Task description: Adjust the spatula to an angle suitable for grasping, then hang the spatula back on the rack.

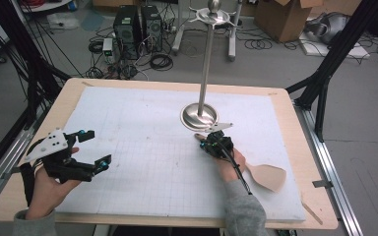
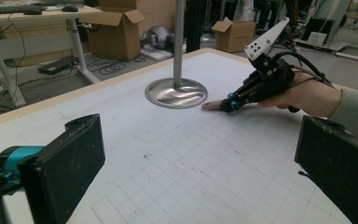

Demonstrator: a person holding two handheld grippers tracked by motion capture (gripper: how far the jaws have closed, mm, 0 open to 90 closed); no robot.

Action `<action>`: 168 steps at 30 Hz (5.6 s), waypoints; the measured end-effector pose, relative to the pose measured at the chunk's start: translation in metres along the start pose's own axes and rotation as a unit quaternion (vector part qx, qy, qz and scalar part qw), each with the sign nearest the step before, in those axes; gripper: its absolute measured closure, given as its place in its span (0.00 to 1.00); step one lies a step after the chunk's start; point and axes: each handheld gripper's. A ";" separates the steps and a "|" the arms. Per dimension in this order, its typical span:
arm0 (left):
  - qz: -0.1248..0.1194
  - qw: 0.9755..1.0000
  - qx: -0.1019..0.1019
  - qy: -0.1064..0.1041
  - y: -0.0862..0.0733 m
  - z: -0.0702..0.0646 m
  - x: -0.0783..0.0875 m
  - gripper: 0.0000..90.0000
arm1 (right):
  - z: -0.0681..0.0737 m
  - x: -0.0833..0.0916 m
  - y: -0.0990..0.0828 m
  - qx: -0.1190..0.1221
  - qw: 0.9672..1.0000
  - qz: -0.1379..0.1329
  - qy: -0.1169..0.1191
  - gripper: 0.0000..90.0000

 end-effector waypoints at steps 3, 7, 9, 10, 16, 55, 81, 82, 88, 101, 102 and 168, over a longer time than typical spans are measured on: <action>0.000 1.000 0.001 0.001 0.000 0.000 0.001 0.02 | 0.000 0.000 0.000 -0.002 1.000 0.001 0.001 1.00; 0.003 1.000 0.002 -0.001 -0.001 0.001 -0.002 0.02 | -0.005 0.011 0.001 -0.017 1.000 -0.020 0.008 1.00; 0.006 1.000 0.003 -0.004 -0.002 0.003 -0.005 0.02 | -0.007 0.019 0.002 -0.021 0.999 -0.023 0.011 1.00; 0.006 1.000 0.003 -0.004 -0.002 0.003 -0.005 0.02 | -0.007 0.019 0.002 -0.021 0.999 -0.023 0.011 1.00; 0.005 1.000 0.000 -0.012 0.000 0.002 -0.012 0.02 | -0.018 0.046 0.001 -0.007 1.000 -0.030 0.001 1.00; 0.025 0.999 -0.002 -0.032 -0.002 0.002 -0.036 0.02 | -0.085 0.089 -0.073 -0.024 0.996 0.085 -0.014 1.00; 0.029 0.999 -0.003 -0.039 -0.002 0.001 -0.043 0.02 | -0.046 0.094 -0.072 0.012 0.994 0.111 0.020 1.00; 0.028 0.999 -0.003 -0.038 -0.001 0.001 -0.043 0.02 | -0.041 0.094 -0.071 0.015 0.994 0.109 0.023 1.00; 0.027 0.999 -0.003 -0.039 -0.001 0.000 -0.043 0.02 | -0.035 0.095 -0.070 0.014 0.994 0.109 0.020 1.00; 0.024 0.999 -0.004 -0.035 0.000 0.001 -0.040 0.02 | -0.038 0.105 -0.065 0.000 0.998 0.066 0.020 1.00; 0.024 0.999 -0.004 -0.035 0.000 0.002 -0.039 0.02 | -0.038 0.107 -0.064 -0.003 0.998 0.059 0.020 1.00; 0.011 1.000 -0.002 -0.012 0.000 0.002 -0.014 0.02 | -0.032 0.121 -0.052 -0.008 1.000 0.010 0.021 0.32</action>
Point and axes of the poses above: each handheld gripper's, and its own axes: x roughly backward along the jaws, y roughly out of its top, z roughly to its left, and after that the axes turned 9 degrees about -y, right-handed
